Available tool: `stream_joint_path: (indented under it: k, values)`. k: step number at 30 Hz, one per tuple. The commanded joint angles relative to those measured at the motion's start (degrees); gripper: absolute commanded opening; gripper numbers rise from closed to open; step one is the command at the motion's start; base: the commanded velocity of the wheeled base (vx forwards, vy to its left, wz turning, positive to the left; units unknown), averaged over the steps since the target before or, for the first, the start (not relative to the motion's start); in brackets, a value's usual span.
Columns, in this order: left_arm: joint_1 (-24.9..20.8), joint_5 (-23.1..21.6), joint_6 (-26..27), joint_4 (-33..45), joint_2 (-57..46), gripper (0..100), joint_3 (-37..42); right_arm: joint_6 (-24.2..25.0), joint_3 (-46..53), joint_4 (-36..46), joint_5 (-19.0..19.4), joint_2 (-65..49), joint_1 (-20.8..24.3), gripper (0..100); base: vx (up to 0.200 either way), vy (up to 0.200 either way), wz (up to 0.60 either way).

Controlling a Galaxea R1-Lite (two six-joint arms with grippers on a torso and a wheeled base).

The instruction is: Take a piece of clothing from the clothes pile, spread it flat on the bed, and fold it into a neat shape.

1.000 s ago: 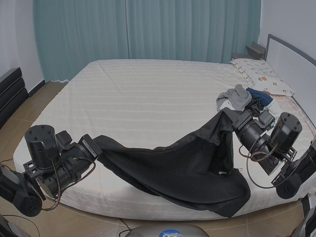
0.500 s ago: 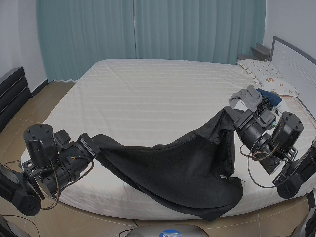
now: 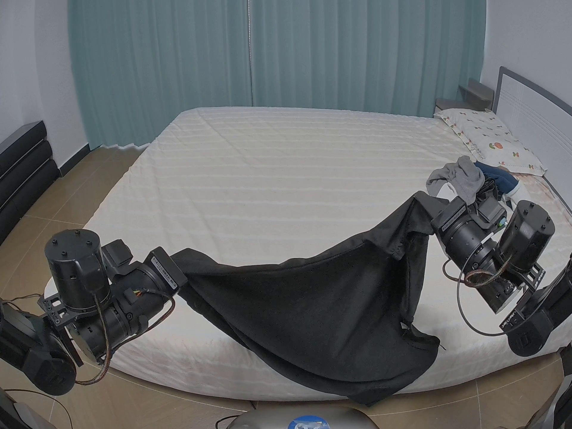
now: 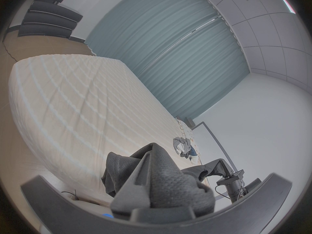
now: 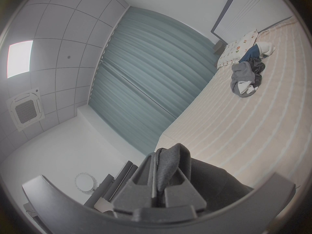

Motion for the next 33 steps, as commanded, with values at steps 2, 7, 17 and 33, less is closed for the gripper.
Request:
stream_joint_path:
  k: [2, 7, 17, 33]
  values:
    - [-0.2, 0.1, 0.0, 0.1, -0.6, 0, 0.1, -0.4, 0.4, 0.6, 0.9, -2.5, -1.8, 0, -0.2, 0.0, 0.0]
    - [-1.9, 0.4, 1.8, 0.5, -2.4, 0, 0.2, -1.8, 5.6, 1.7, 1.4, -7.4, -1.6, 0, -0.2, 0.0, 0.0]
    - [-2.6, 1.6, 8.1, 5.5, -11.0, 0, -1.8, -6.0, 4.9, 10.5, 1.6, -25.4, -1.6, 0, 0.0, 0.0, 0.0]
    - [-2.2, 3.9, 8.6, 23.0, -16.4, 0, -11.9, -5.5, -12.0, 30.8, 9.3, -29.9, -12.6, 0, 0.0, 0.0, 0.0]
